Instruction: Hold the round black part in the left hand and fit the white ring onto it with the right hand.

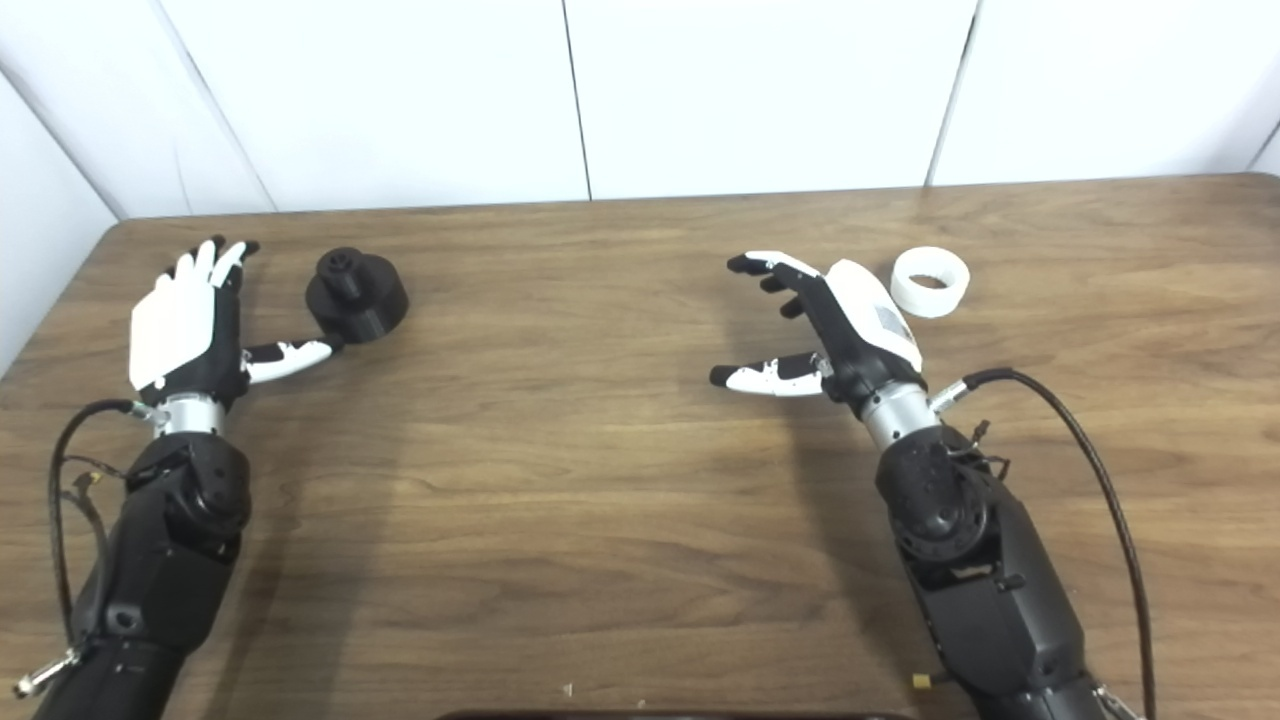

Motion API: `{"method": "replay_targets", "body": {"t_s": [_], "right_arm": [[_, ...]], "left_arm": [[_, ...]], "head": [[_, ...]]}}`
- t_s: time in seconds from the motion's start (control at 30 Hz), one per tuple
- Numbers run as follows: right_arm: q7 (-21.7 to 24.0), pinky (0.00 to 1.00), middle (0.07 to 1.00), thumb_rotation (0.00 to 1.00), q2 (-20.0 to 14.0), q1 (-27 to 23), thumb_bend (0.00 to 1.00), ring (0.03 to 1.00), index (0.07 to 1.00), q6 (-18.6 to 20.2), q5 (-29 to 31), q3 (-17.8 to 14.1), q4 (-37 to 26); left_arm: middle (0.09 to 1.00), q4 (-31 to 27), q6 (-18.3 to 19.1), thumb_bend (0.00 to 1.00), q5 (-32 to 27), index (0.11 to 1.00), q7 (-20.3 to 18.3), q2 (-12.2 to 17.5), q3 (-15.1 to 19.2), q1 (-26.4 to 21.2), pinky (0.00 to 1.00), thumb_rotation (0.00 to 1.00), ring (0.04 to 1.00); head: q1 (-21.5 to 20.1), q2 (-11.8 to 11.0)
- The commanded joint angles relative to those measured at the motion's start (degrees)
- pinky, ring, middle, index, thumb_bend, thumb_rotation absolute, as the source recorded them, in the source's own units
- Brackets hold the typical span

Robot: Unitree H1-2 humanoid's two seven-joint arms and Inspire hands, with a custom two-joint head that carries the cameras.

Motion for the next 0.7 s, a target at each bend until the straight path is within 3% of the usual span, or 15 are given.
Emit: {"method": "replay_targets", "body": {"t_s": [0.0,0.23,0.47,0.67], "right_arm": [[-1.48,0.67,0.835,0.21,-0.42,-1.93,0.74,0.799,0.802,-2.13,0.01,-0.6,-1.14],[-1.31,0.69,0.839,0.21,-0.36,-1.86,0.74,0.808,0.804,-1.69,0.04,-0.87,-1.54],[-1.02,0.69,0.851,0.21,-0.12,-1.64,0.74,0.82,0.805,-0.95,-0.07,-1.08,-2.5],[-0.78,0.71,0.867,0.2,-0.17,-1.65,0.74,0.836,0.808,-0.75,0.08,-1.28,-2.75]], "left_arm": [[1.0,0.12,-0.31,1.0,-0.25,0.903,2.19,2.14,0.06,-3.44,0.96,0.44,1.0],[1.0,2.14,0.42,1.0,-3.77,0.879,-0.22,1.94,-0.22,-4.42,1.0,0.48,1.0],[1.0,4.31,-0.72,1.0,-6.34,0.846,-1.42,2.24,-1.64,-5.85,0.96,0.53,1.0],[1.0,4.58,-1.05,1.0,-8.11,0.834,-1.9,1.86,-2.55,-6.54,0.96,0.5,1.0]], "head": [[0.09,0.07],[-0.12,0.13],[-0.44,0.4],[-0.76,0.52]]}}
